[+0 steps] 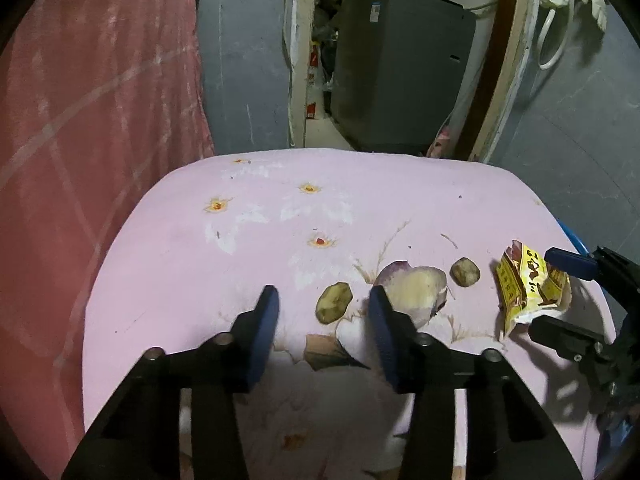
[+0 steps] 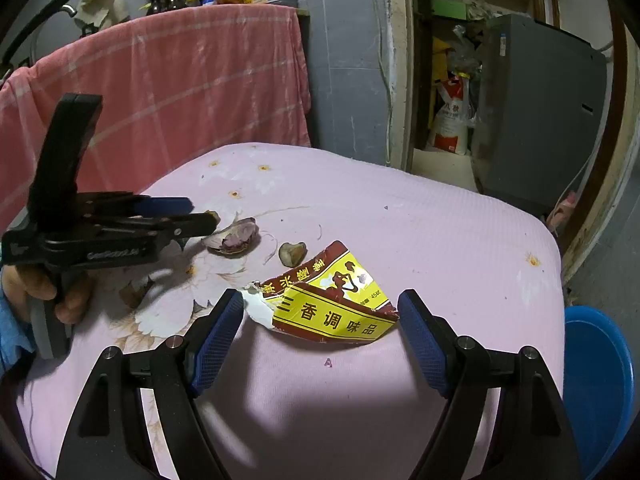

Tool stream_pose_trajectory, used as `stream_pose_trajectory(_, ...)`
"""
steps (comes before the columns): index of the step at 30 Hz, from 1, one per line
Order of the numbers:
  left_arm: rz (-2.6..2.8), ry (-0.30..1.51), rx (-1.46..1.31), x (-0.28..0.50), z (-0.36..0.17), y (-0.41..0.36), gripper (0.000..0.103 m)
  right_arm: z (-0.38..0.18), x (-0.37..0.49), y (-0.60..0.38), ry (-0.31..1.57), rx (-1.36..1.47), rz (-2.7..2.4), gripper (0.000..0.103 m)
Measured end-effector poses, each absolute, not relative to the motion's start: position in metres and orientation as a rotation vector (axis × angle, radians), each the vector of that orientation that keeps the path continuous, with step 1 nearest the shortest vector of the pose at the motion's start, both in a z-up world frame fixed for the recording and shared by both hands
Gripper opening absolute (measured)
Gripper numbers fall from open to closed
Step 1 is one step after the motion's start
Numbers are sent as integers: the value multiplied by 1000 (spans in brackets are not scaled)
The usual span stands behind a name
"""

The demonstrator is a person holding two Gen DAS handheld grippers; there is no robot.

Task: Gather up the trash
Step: 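Grasp a nut shell with the left tool while the right tool grasps the printed seasoning packet, then carry both items over the blue bucket and open both tools to drop them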

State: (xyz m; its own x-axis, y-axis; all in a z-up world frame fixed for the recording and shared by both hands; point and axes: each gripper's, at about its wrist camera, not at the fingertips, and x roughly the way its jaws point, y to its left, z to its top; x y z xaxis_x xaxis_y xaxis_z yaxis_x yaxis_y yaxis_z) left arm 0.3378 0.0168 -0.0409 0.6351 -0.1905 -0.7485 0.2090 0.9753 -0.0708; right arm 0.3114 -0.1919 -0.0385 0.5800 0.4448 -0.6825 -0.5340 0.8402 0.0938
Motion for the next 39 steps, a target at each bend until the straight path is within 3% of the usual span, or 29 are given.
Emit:
stream_pose_trajectory(2, -233, 854, 28, 339, -40, 15, 34, -38, 312, -192, 761, -122, 575, 79)
stream_pose_trajectory(6, -243, 866, 30, 339, -40, 17, 17, -38, 312, -191, 761, -115, 571, 79)
stream_pose_trajectory(9, -253, 872, 44, 336, -41, 13, 11, -40, 310, -189, 758, -122, 568, 79)
stream_pose_trajectory(16, -237, 848, 36, 322, -39, 9, 9, -39, 311, -197, 750, -104, 566, 79)
stream_pose_trajectory(25, -246, 635, -47, 287, -12, 3, 9, -31, 299, -205, 655, -95, 537, 78)
stream_pose_trajectory(39, -285, 346, -100, 256, 46, -29, 9, 44, 251, -254, 243, -2, 363, 78)
